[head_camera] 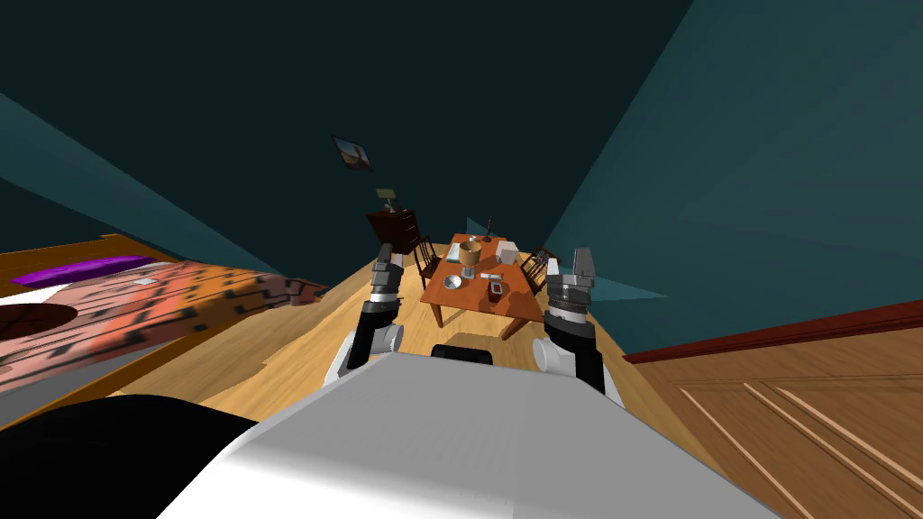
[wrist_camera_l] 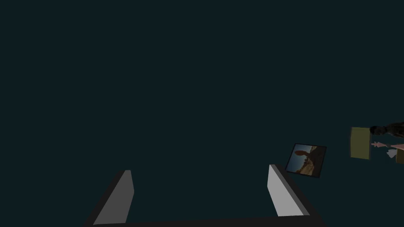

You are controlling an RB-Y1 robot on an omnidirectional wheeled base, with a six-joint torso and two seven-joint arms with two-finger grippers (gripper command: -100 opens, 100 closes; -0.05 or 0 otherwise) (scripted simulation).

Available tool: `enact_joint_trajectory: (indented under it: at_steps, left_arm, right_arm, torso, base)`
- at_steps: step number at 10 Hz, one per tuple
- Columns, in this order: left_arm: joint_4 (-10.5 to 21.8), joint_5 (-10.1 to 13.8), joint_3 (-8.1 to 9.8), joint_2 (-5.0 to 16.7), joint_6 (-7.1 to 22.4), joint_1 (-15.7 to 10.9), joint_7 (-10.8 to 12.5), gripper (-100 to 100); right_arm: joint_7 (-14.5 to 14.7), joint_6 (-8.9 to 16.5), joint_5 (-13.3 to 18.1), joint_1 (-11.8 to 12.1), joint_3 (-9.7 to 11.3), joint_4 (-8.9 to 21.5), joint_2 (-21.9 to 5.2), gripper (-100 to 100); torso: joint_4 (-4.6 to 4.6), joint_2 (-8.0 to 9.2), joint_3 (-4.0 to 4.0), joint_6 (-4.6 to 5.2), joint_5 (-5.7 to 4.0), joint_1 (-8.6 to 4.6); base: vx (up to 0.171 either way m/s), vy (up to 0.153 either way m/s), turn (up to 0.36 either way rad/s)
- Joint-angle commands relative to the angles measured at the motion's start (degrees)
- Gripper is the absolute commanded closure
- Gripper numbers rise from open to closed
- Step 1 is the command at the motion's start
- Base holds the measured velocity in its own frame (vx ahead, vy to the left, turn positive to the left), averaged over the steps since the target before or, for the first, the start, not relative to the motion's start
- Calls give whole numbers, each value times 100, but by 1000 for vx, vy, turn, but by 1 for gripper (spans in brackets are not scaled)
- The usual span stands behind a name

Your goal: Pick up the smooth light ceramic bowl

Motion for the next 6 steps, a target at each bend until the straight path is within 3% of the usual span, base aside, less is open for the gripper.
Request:
enact_joint_trajectory:
  at_steps: [1,6]
  left_arm:
    - [132,31,-4,251,126,-80,16,-100]
    - [728,175,-37,684,713,-459,79,-100]
  right_arm:
    - [0,0,0,0,0,0,0,0]
    - [0,0,0,0,0,0,0,0]
  torso:
    - [0,0,0,0,0,0]
    - [-1,-3,-2,1,-3,-13]
  base:
    - [4,-14,-14]
    - [7,-34,-20]
